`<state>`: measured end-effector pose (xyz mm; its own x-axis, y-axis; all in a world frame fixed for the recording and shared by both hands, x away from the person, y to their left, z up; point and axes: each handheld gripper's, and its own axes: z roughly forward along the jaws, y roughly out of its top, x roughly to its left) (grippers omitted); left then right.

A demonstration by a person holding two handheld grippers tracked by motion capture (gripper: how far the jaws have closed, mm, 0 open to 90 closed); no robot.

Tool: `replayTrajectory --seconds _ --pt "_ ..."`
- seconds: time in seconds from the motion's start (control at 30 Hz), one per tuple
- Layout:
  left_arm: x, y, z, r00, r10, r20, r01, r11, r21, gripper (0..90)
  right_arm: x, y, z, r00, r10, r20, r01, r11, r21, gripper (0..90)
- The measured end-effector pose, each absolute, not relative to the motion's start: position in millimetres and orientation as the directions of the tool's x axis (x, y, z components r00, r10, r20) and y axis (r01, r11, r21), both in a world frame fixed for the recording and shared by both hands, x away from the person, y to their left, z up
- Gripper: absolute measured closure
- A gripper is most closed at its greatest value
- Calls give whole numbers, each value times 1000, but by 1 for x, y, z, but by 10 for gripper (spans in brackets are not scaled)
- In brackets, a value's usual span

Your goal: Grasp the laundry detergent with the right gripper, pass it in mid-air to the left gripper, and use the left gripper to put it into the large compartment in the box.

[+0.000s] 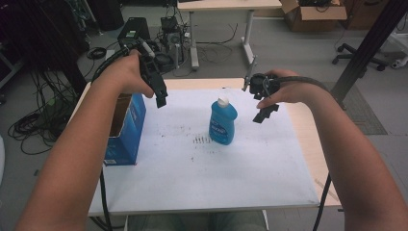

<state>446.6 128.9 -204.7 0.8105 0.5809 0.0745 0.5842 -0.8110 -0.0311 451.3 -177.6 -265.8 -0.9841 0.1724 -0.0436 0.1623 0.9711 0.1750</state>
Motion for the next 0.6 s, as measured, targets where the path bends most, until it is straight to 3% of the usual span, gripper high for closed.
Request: replayTrajectory --seconds 0.6 --pt "399 115 -205 877 473 85 477 -878 -35 2 440 -178 -274 -983 177 -39 166 966 200 43"
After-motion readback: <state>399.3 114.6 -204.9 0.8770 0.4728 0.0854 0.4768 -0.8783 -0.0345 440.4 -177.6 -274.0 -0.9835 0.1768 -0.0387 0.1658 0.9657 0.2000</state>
